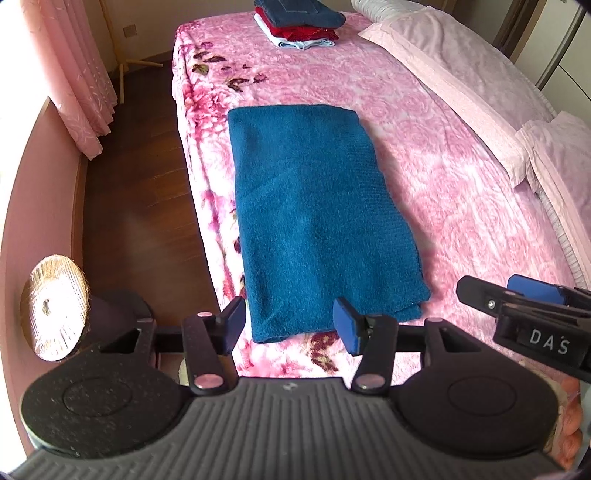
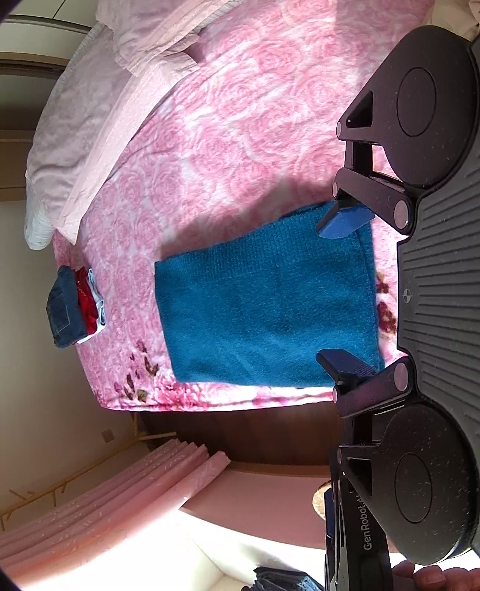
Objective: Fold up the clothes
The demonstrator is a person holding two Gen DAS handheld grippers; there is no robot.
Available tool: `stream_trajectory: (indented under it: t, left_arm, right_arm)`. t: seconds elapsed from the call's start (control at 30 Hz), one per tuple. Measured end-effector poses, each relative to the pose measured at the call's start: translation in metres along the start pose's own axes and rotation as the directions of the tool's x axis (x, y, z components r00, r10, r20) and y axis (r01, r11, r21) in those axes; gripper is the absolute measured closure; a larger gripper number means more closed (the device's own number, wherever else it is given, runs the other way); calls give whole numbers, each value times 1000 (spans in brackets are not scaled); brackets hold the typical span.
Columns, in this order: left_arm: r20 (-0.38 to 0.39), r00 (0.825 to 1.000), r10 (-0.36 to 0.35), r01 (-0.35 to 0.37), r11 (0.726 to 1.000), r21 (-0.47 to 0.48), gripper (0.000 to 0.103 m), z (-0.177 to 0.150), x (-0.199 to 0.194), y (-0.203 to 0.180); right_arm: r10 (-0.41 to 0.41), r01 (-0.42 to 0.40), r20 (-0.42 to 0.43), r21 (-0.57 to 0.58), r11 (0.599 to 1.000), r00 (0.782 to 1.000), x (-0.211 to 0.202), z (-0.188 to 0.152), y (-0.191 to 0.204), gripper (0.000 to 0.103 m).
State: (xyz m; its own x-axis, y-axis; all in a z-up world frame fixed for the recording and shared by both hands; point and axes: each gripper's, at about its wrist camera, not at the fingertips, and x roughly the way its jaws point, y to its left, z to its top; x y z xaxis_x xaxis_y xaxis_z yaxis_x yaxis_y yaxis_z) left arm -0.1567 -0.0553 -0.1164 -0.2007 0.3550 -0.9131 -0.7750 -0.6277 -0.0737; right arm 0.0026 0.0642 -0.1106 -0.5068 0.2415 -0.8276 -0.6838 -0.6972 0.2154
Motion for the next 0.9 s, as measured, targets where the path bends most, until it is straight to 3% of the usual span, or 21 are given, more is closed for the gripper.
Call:
stream_trajectory:
  t: [0.27, 0.47, 0.67, 0.8, 0.9]
  left_arm:
    - [-32, 995, -98, 97, 995, -34, 55, -24, 56, 40]
    - [-23, 987, -158, 155, 985, -73, 56, -41, 116, 75]
    - [18, 964, -264, 262, 944, -201, 58, -42, 177, 101]
    - [49, 954, -297, 300, 929, -215, 58, -35, 212, 106]
    - [82, 947, -310, 321, 918, -234, 58, -31, 230, 111]
  right_arm:
    - [49, -49, -29, -19, 999, 998, 38, -15, -59, 33]
    - [168, -161, -97, 73, 984, 981, 100, -26, -132, 33]
    - [308, -285, -140, 161, 945, 941, 173, -30, -195, 33]
    - [384, -351, -110, 239, 906, 917, 214, -26, -229, 33]
    - [466, -431, -72, 281, 858, 882, 238, -16, -246, 33]
